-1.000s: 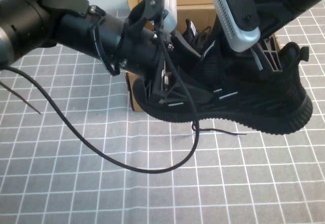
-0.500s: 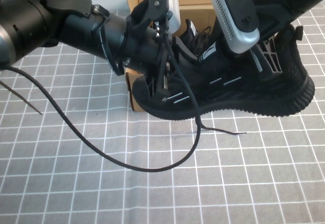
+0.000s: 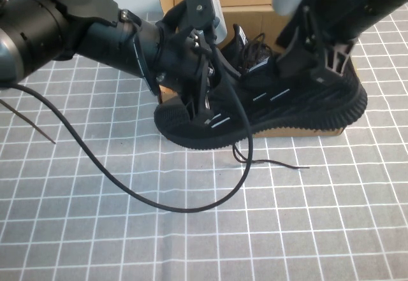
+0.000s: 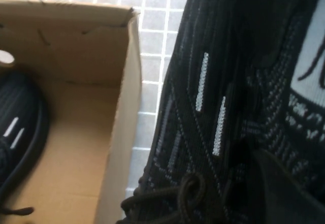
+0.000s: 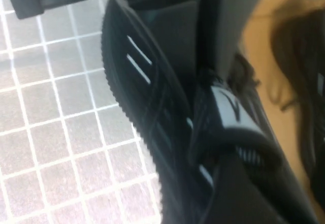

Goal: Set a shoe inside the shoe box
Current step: Place the shoe in the shoe box

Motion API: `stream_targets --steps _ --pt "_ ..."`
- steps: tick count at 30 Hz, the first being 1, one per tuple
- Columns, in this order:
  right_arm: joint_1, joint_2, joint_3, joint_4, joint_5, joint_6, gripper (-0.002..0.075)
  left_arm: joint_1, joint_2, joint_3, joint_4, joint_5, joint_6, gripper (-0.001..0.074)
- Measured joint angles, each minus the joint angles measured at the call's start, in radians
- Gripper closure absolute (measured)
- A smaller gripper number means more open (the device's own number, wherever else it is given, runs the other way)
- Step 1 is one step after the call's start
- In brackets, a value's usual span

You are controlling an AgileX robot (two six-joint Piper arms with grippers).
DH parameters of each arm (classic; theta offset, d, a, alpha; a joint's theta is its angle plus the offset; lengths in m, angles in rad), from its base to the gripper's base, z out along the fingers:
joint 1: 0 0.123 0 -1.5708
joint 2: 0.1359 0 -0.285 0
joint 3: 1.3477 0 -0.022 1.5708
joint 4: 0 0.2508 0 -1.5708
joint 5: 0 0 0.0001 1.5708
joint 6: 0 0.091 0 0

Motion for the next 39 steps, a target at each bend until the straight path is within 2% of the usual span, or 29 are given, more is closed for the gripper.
stream_targets --steps 5,10,12,15,28,39 --pt "0.000 -0.085 -0.004 -0.101 0.002 0.189 0.0438 -0.002 0.000 0.000 0.021 -0.084 0.000 0.0714" --pt "0.000 -0.189 0.003 -0.158 0.004 0.443 0.0593 -0.004 0.012 -0.039 0.060 -0.182 0.010 0.0714" --pt "0.000 -0.234 0.029 -0.166 0.005 0.485 0.0671 -0.004 0.022 -0.078 0.067 -0.188 0.011 0.0714" --pt "0.000 -0.294 0.090 -0.170 0.008 0.535 0.0720 -0.004 0.051 -0.160 0.076 -0.186 0.014 0.0715" --pt "0.000 -0.581 0.465 -0.276 0.008 0.673 0.0742 -0.004 0.309 -0.503 0.110 -0.171 0.019 0.0715" --pt "0.000 -0.787 0.667 -0.366 -0.057 0.721 0.0742 -0.004 0.325 -0.696 0.109 -0.180 0.027 0.0715"
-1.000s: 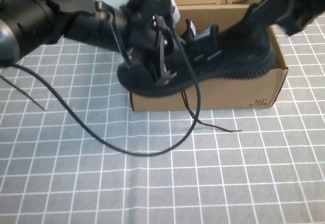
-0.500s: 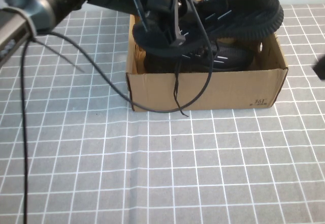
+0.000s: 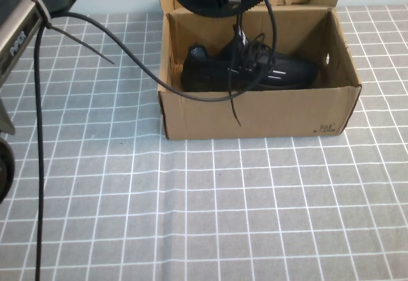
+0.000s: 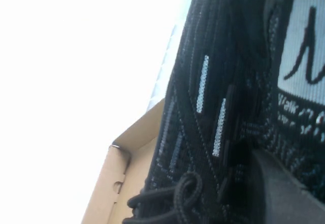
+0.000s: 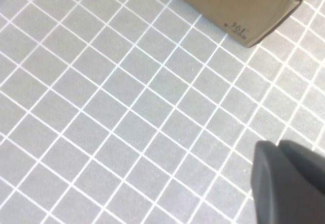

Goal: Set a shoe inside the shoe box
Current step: Place the shoe in the shoe box

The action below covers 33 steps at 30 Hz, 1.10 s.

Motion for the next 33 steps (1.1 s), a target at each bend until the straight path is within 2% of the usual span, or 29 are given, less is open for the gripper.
stream_targets --steps 14,23,33 --pt "0.000 -0.014 0.008 -0.004 -0.016 0.004 0.0742 0.000 0.016 -0.002 0.101 0.025 -0.041 0.0715" --pt "0.000 -0.014 0.013 -0.004 -0.020 0.004 0.0742 0.002 -0.011 -0.002 0.097 -0.172 -0.011 0.0715" --pt "0.000 -0.014 0.040 -0.004 -0.036 0.004 0.0742 0.000 0.049 -0.002 0.093 0.035 -0.010 0.0715"
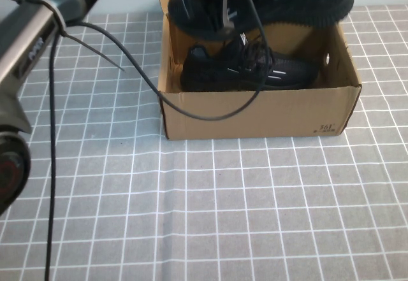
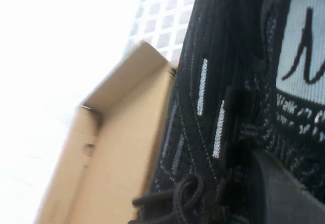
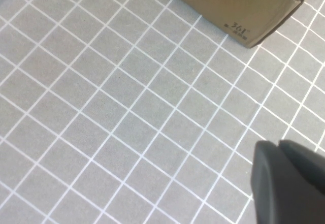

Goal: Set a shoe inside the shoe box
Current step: Place the shoe in the shoe box

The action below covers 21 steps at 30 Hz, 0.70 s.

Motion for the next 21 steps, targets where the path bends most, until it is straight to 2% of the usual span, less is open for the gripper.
stream_targets --steps 10,21 --pt "0.000 0.000 0.000 0.002 -0.015 0.000 0.0742 0.000 0.066 0.000 -0.009 0.036 -0.002 0.0715" --pt "0.000 0.000 0.000 0.003 -0.018 0.000 0.0742 0.000 0.127 0.006 0.001 0.173 -0.007 0.0715"
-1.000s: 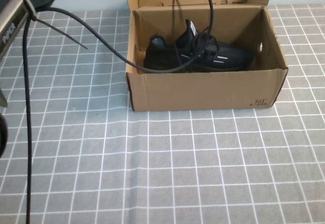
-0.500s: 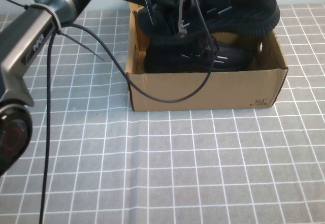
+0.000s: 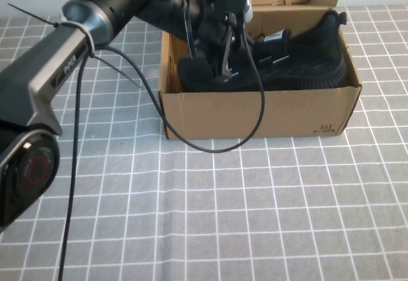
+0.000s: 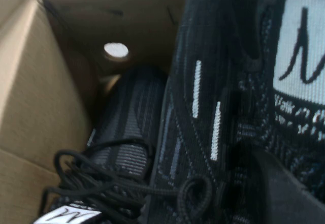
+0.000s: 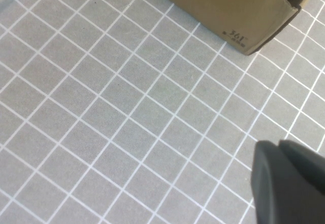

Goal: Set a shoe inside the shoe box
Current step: Place the shoe in the shoe box

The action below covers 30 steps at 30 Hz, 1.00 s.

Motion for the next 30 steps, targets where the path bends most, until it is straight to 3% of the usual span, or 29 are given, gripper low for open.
stream_targets --steps 30 --pt "0.000 0.000 0.000 0.003 -0.002 0.000 0.0742 0.000 0.117 0.001 -0.038 -0.036 0.007 0.0717"
